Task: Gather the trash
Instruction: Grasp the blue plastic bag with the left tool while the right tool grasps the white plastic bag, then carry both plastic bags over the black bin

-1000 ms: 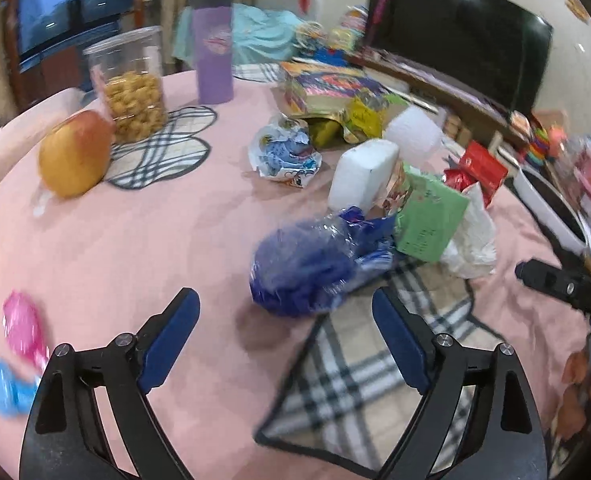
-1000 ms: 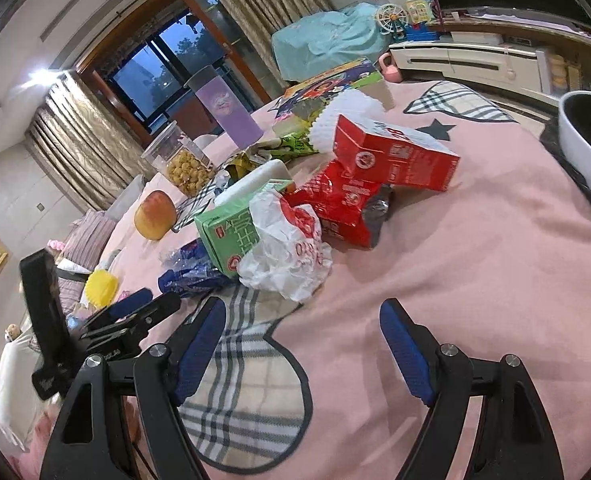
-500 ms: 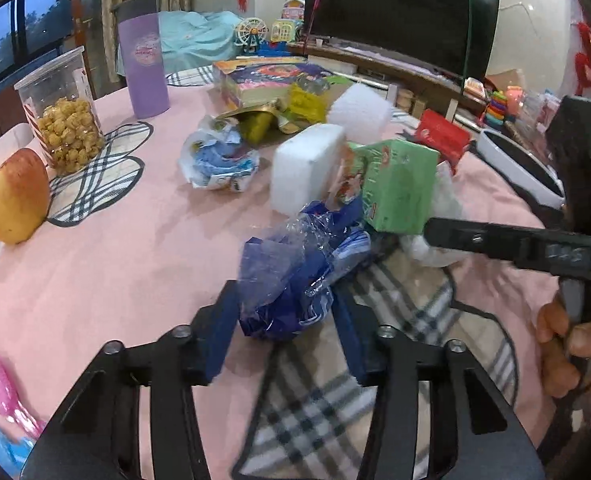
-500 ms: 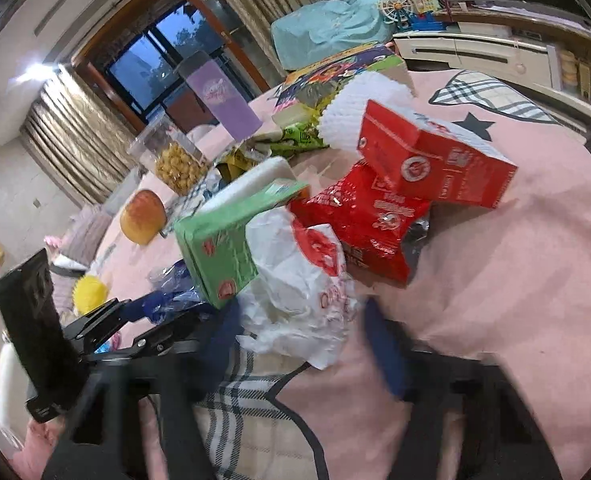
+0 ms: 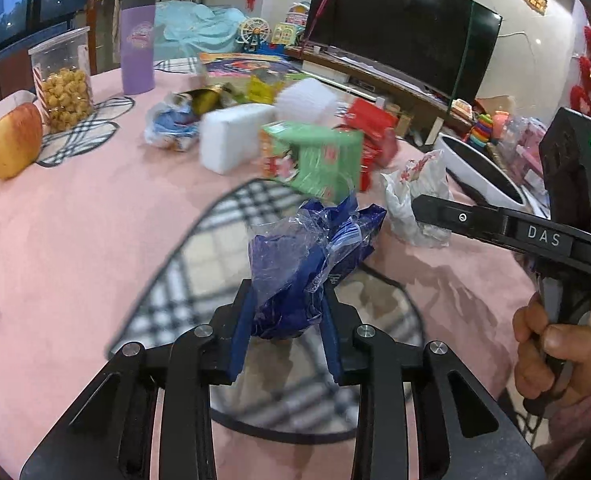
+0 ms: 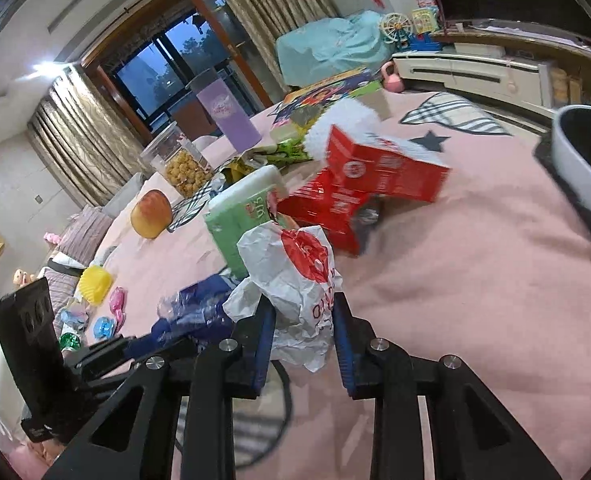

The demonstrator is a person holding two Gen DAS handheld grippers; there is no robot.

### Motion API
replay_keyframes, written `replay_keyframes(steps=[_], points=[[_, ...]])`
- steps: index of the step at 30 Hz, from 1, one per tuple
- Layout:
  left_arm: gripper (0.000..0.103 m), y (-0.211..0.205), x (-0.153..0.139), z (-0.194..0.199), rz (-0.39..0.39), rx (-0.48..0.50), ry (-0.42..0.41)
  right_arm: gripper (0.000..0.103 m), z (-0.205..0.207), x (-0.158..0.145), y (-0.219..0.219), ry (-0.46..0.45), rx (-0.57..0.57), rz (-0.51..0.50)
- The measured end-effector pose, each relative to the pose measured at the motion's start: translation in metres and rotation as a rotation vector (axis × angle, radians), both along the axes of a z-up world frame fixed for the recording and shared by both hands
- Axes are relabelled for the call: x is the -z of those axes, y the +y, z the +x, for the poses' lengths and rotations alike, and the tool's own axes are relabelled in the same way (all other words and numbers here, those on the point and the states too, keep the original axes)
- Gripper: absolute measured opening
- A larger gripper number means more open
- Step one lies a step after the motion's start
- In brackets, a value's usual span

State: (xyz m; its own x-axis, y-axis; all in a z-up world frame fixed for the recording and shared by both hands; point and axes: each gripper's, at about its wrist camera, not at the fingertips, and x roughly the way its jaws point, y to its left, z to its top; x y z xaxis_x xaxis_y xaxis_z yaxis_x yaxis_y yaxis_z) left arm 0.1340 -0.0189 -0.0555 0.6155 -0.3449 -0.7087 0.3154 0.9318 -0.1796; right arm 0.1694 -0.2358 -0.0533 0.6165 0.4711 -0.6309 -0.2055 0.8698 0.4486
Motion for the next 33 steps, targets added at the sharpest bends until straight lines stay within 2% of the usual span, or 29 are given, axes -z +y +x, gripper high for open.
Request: replay_keyframes(steps=[6,15,33], points=[[0.029,-0.032,-0.005,-0.001,-0.035,0.038,0.008,0.028,-0.019,-0.003,-0.038,-0.006,0.072,-0.009],[0.029,-0.085,-0.012,0.003,-0.046,0.092,0.004,0.028,-0.039,-0.006,-0.097,-0.008,0.2,0.008],[0.029,-0.155,-0.025,0.014,-0.029,0.18,-0.012,0.028,-0.053,-0.017,-0.16,-0.048,0.328,0.024]])
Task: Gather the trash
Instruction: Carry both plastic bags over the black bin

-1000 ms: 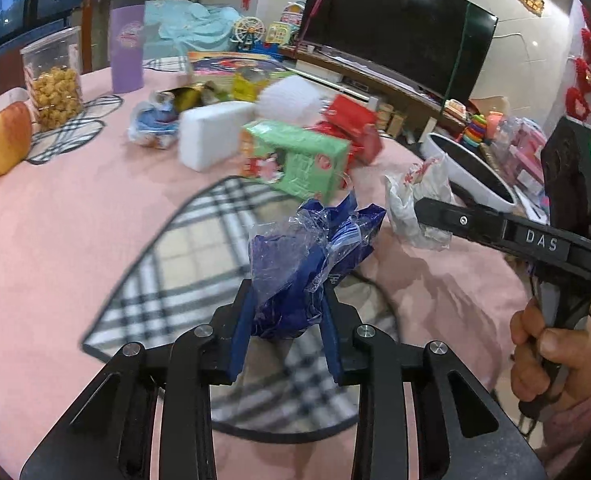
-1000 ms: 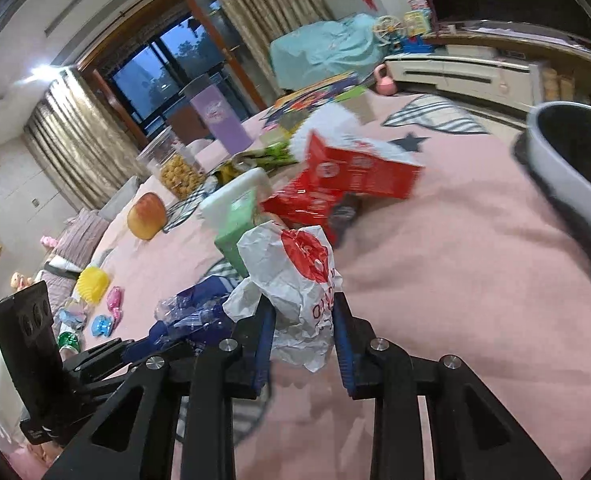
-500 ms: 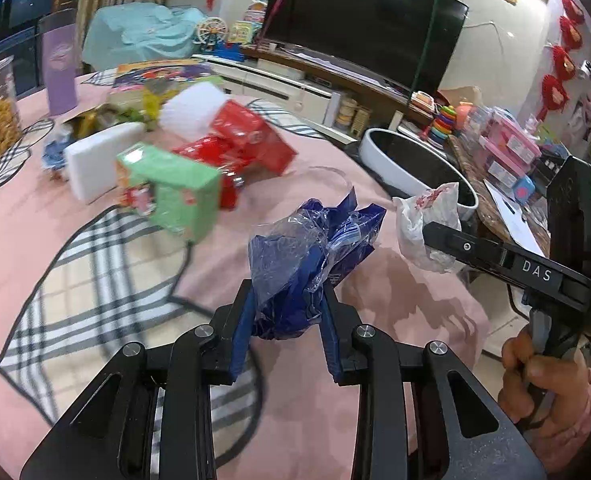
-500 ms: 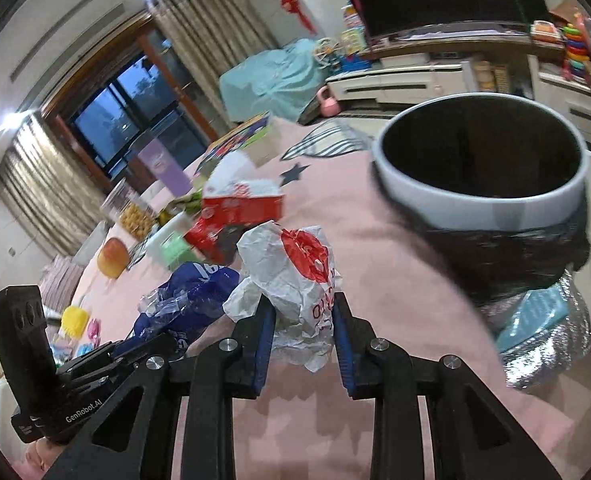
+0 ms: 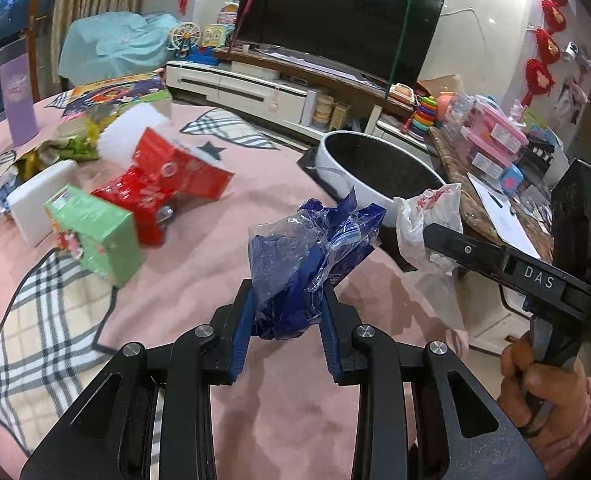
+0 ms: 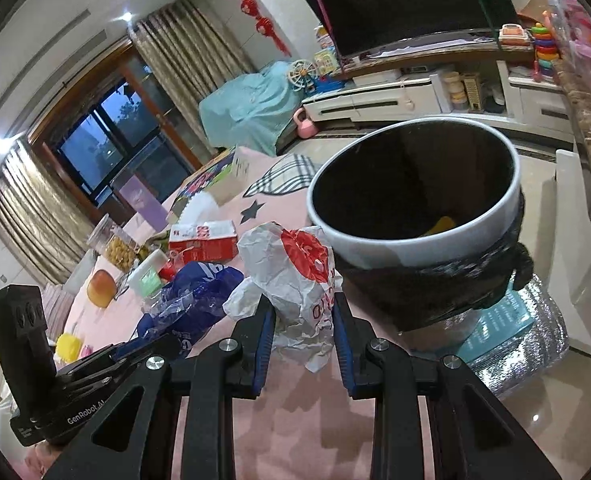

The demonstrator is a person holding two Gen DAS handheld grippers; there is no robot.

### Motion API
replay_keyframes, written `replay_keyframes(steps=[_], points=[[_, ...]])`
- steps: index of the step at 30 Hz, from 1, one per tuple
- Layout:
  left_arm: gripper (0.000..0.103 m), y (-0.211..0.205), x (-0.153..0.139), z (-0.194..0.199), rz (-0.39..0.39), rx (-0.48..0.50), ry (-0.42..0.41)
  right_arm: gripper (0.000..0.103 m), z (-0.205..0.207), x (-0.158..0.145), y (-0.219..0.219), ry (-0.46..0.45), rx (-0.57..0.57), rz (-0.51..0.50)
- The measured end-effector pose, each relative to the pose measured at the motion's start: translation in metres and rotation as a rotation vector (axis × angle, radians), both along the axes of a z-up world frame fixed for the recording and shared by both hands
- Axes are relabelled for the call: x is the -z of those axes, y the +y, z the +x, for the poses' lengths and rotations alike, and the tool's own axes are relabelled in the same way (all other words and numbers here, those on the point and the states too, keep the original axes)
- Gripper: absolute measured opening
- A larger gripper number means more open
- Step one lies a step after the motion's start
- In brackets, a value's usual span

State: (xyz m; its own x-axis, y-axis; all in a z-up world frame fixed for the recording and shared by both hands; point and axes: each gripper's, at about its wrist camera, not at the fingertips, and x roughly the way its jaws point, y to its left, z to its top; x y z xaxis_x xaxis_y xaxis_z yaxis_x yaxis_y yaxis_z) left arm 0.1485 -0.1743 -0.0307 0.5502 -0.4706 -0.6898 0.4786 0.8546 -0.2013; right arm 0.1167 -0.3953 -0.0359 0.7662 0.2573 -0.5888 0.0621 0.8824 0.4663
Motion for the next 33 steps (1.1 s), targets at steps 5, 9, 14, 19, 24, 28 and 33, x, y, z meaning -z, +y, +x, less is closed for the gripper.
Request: replay_keyframes(steps=[5,9,14,19,24,28,33], points=[[0.029,-0.013,-0.005,0.005,0.005,0.014,-0.005,0.028,-0.002,-0.003,-0.013,-0.008,0.025,0.002],[0.029,-0.025,-0.01,0.009,0.006,0.026,-0.014,0.028,0.0,-0.007,-0.024,-0.016,0.046,0.002],[0.029,-0.043,-0.017,0.016,0.01,0.042,-0.028,0.028,0.004,-0.012,-0.035,-0.026,0.064,-0.002],[0.029,-0.06,-0.02,0.025,0.015,0.052,-0.031,0.028,0.011,-0.014,-0.047,-0.018,0.083,-0.012],[0.029,-0.076,-0.02,0.037,0.03,0.055,-0.03,0.029,0.019,-0.015,-0.062,-0.007,0.101,-0.025],[0.029,-0.089,-0.022,0.045,0.046,0.064,-0.032,0.03,0.027,-0.015,-0.074,0.005,0.111,-0.034],[0.029,-0.105,-0.022,0.058,0.074,0.068,-0.043,0.03,0.039,-0.015,-0.086,0.032,0.114,-0.043]])
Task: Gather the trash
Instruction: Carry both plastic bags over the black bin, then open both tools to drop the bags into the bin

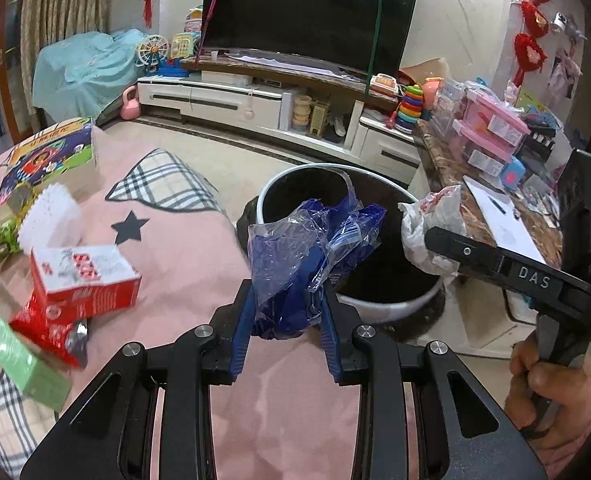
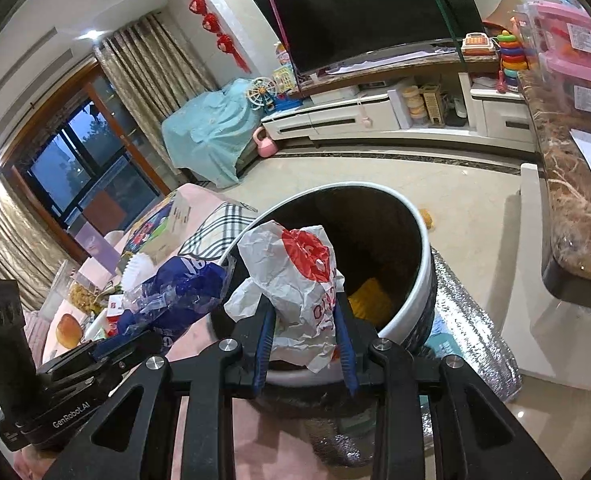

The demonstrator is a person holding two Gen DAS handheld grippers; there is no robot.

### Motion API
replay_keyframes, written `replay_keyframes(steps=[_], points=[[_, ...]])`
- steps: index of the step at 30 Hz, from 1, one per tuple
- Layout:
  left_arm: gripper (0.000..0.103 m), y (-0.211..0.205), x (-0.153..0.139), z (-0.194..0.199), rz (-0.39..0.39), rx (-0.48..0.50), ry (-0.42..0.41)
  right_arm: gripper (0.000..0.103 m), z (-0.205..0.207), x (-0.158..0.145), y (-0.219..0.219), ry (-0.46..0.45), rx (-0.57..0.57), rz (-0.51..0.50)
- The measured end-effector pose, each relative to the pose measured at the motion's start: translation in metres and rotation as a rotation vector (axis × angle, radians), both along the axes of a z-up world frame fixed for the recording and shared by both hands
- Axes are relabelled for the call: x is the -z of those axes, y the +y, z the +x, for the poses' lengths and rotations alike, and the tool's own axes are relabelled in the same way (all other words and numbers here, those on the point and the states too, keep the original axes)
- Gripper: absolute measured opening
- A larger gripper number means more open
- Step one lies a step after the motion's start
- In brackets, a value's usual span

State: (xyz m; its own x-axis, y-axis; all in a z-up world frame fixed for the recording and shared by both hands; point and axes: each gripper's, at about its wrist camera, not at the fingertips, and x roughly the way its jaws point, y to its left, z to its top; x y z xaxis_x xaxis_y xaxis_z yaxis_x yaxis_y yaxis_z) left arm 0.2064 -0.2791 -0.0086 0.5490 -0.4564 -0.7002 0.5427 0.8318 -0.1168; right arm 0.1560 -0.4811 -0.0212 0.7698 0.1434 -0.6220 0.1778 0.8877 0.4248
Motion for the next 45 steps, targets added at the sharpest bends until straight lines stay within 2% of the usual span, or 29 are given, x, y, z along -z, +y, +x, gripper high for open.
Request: replay_keyframes(steps=[18,24,29,32,36,38,45], points=[[0.031,-0.033,0.001,0.025,0.055,0.021,-0.001,0.032,0.032,0.005,-0.021,0.076,-0.007,-0.022],[0.037,-0.04,0.004,0.027,0.076,0.018,0.006,0.033,0.038,0.005,-0.022,0.09,-0.014,-0.035],[0.06,-0.04,0.003,0.027,0.083,0.0,0.0,0.056,0.038,0.001,-0.024,0.091,-0.004,-0.035],[0.069,-0.035,0.001,0.022,0.078,-0.011,-0.014,0.063,0.036,0.0,-0.025,0.084,0.006,-0.031],[0.074,-0.023,0.001,0.017,0.07,-0.034,-0.015,0.065,0.028,-0.003,-0.024,0.067,0.013,-0.022],[0.075,-0.014,0.003,0.013,0.062,-0.049,-0.015,0.072,0.024,-0.005,-0.021,0.057,0.015,-0.016],[0.076,0.028,0.009,-0.003,0.036,-0.123,-0.002,0.082,0.01,-0.008,-0.004,0.021,0.004,0.0]])
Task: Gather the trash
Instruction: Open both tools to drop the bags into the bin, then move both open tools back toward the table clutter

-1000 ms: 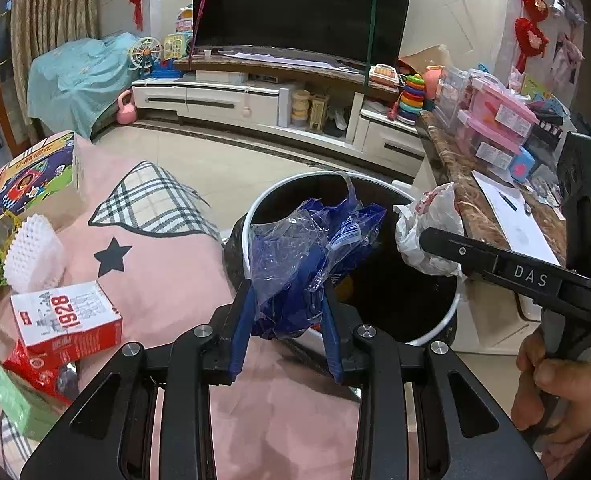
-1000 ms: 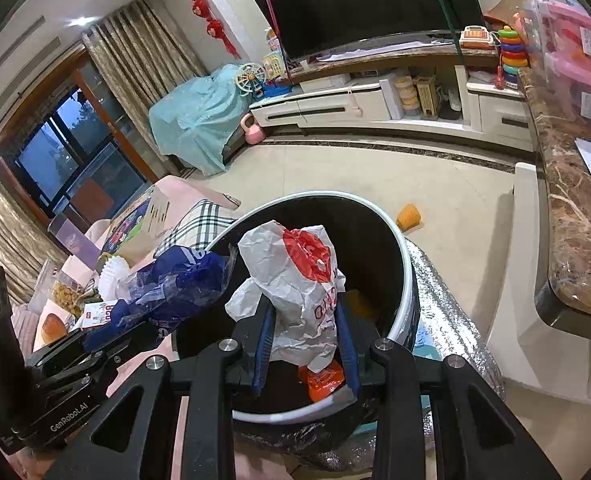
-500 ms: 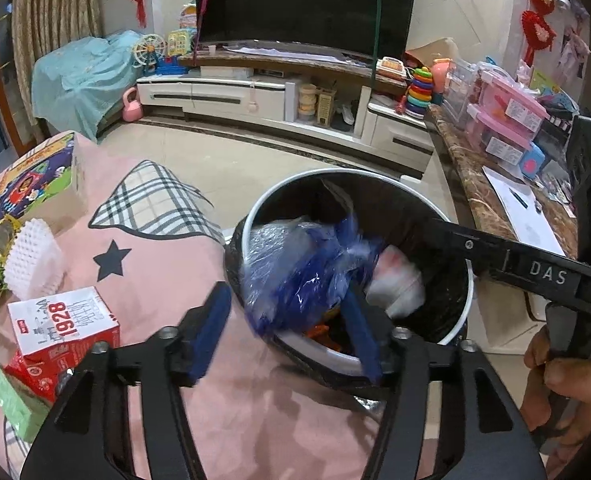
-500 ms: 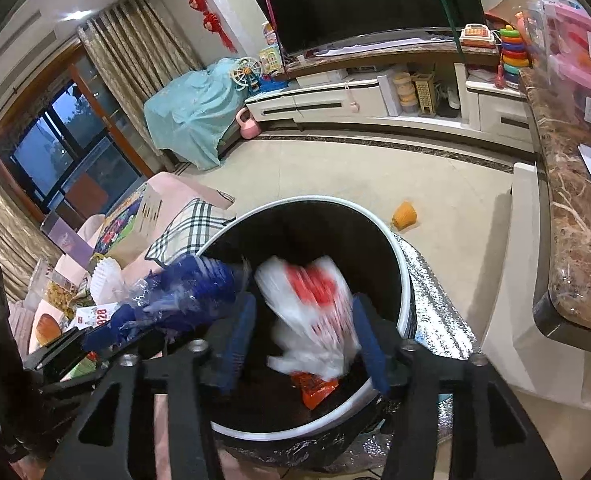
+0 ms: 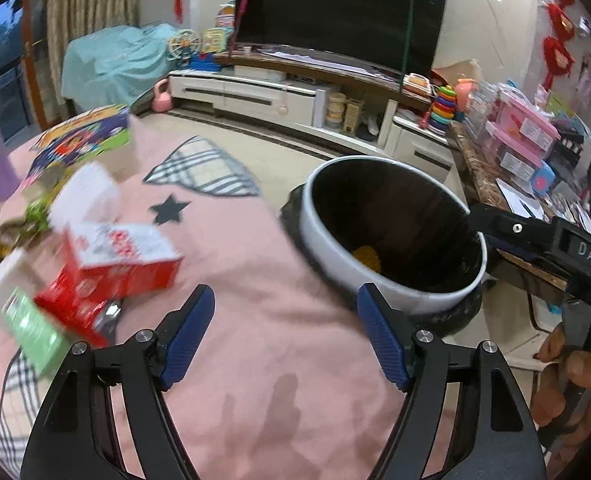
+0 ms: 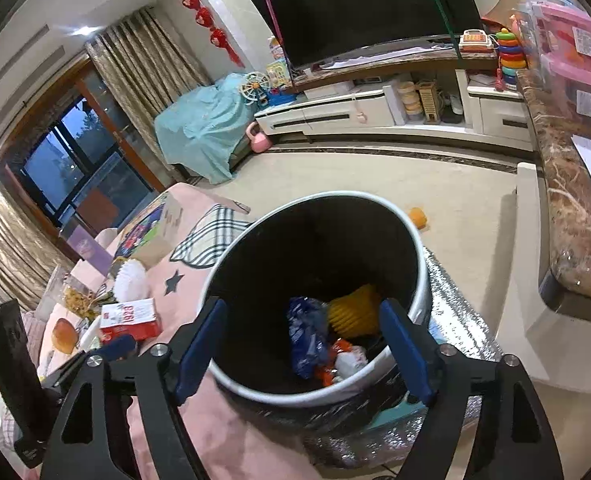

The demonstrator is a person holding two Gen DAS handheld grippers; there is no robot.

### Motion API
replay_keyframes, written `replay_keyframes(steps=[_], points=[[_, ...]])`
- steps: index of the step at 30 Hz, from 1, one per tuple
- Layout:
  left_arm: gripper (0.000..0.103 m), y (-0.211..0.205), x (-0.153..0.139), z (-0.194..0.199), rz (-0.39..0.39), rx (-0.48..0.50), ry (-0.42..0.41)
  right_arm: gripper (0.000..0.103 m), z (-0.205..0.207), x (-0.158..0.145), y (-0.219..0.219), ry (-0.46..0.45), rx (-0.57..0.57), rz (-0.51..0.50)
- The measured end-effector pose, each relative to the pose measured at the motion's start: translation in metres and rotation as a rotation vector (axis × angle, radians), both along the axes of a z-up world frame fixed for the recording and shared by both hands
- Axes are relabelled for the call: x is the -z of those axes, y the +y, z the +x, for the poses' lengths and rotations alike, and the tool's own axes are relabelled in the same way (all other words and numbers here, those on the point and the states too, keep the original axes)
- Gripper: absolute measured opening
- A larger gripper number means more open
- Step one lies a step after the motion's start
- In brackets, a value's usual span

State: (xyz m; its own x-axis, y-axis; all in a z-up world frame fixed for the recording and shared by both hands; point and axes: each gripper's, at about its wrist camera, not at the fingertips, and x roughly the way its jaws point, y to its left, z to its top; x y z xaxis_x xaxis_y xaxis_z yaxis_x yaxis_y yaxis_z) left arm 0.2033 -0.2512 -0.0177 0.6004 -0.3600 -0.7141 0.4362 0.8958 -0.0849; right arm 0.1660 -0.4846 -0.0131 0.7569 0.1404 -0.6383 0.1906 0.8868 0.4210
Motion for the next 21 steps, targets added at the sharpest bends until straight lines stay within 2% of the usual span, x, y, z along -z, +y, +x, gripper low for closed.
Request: replay_keyframes(steps=[9,21], points=[[0.076,0.059,0.008,-0.025,-0.036,-0.099,0.006,0.086,-0.013,0.0,0.036,-0.026,-0.044,0.03],[0.076,0.128,0.02,-0.041,-0.067,-0.238,0.023,0.086,-0.014,0.01,0.097,-0.006,-0.15,0.052]])
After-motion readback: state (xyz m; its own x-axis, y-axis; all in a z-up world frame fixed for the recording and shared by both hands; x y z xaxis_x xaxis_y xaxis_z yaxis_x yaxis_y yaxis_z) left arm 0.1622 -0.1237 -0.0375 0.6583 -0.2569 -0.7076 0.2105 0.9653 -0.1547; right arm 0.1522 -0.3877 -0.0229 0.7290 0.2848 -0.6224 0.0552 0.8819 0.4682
